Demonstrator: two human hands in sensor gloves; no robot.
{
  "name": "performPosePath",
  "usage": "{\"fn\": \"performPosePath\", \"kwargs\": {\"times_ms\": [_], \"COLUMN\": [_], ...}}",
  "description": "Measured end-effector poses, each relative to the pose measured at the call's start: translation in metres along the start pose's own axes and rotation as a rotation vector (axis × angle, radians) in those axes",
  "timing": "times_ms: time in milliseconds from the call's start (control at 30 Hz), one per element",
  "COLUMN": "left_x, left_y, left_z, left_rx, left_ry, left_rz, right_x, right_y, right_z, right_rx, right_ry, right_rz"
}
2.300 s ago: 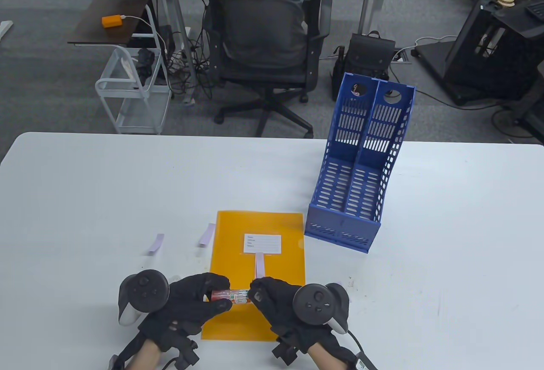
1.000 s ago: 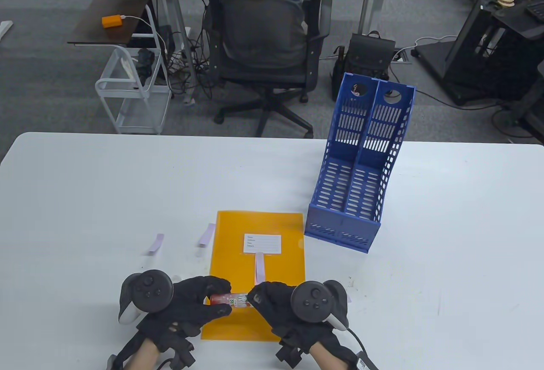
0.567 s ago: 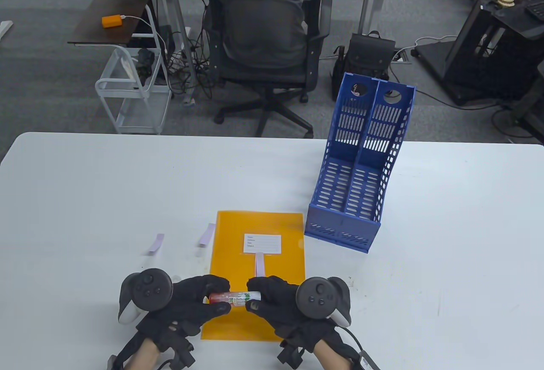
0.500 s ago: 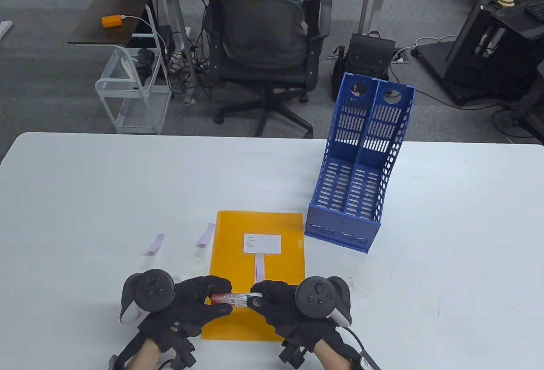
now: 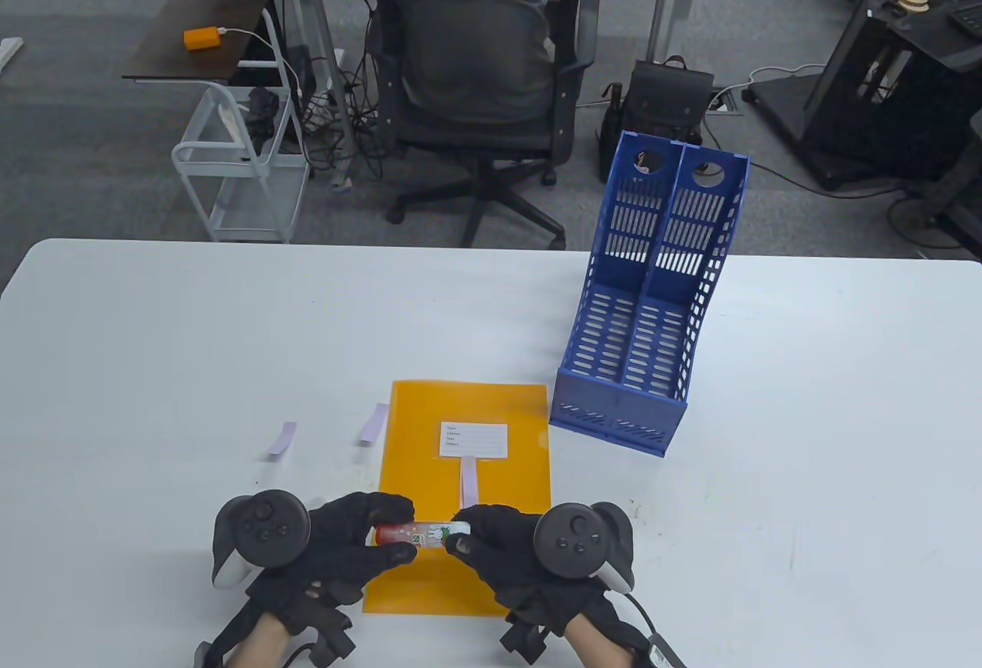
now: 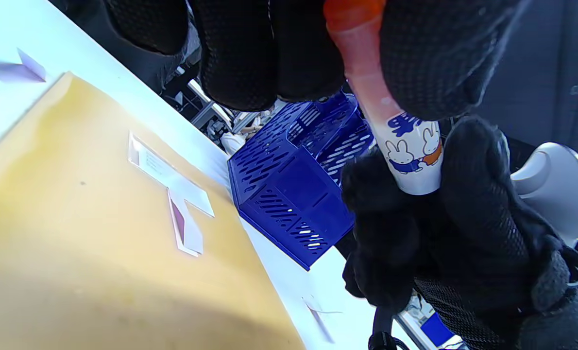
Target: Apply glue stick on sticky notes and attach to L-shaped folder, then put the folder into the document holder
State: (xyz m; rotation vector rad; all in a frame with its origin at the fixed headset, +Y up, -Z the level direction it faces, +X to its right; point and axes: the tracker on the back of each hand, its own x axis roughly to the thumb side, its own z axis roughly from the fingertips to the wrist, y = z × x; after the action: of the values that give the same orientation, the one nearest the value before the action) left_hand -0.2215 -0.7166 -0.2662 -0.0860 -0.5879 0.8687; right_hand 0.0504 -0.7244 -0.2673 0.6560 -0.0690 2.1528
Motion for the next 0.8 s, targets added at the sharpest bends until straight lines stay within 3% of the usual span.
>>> {"fn": "performPosePath", "kwargs": {"times_ms": [100, 300, 600, 800], "left_x": [-0.001, -0.002, 0.0, 0.004], "left_y": [0.0, -0.003, -0.006, -0.014], "left_z": [0.0, -0.001, -0.002, -0.005], "left_rx": [0.007, 0.001, 0.0, -0.033], "left_ry": [0.012, 0.02, -0.013, -0.018], "left_rz": [-0.019, -0.034, 0.001, -0.017], "right_x": [-0.001, 0.006, 0.014, 0.014], "right_y": [0.0, 0.001, -0.003, 0.009], "right_z": [0.001, 0.0, 0.004, 0.003], "right_rx": [-0.05, 0.006, -0.103, 0.034], "right_ry": [-0.005, -0.041, -0.064, -0.073], "right_rz": [0.034, 0.073, 0.231, 0.18]}}
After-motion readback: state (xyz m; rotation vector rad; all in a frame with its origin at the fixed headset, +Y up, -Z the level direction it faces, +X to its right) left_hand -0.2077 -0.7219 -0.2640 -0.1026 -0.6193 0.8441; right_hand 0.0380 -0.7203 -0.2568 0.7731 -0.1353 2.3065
